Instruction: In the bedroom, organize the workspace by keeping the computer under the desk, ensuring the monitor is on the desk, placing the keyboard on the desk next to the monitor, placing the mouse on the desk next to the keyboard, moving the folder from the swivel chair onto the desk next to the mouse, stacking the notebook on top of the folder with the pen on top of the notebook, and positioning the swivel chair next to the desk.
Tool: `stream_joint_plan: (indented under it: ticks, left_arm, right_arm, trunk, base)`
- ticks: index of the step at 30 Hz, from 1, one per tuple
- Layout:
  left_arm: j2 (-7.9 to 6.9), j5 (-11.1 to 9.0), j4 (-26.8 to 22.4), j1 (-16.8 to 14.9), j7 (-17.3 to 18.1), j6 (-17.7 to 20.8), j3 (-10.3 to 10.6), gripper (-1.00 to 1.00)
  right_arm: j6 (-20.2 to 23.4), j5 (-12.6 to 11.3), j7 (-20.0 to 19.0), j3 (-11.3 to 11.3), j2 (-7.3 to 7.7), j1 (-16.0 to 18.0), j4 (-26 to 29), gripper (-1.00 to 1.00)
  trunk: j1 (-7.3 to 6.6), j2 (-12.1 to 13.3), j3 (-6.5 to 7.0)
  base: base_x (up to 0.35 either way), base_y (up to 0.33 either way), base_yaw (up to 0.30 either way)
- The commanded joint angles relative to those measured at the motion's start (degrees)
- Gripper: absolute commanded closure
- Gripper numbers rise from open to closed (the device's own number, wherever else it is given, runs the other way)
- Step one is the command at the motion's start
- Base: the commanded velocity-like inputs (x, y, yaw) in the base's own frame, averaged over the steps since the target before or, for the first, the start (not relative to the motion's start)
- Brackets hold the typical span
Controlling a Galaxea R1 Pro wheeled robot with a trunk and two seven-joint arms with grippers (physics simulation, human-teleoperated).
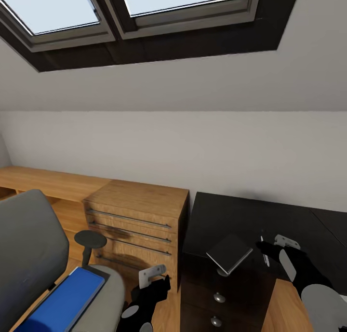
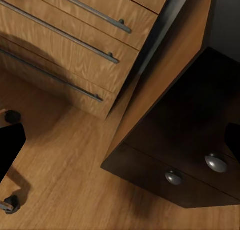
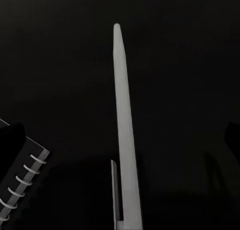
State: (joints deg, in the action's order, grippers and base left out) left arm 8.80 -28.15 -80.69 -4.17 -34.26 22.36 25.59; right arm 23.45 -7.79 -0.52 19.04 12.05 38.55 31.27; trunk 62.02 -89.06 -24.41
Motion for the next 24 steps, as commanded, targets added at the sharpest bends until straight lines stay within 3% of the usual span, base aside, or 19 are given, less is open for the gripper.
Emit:
stream_joint_plan:
  ticks: [1, 24]
  left_arm:
    - [-0.01, -0.4, -0.1, -0.1, -0.5, 0.1, 0.1, -1.0]
    - [-0.24, -0.4, -2.0, 0.2, -0.5, 0.1, 0.1, -1.0]
  right_arm:
    - [0.3, -0.4, -0.1, 0.2, -0.01, 0.0, 0.1, -1.0]
    - [0.5, -0.7, -0.1, 0.4, 0.07, 0.0, 1.2, -1.0]
  trunk:
    - [0.0, 0.0, -0.07]
    - [0.0, 0.0, -0.07]
  base:
    - [0.0, 0.0, 0.0]
    - [0.0, 0.0, 0.0]
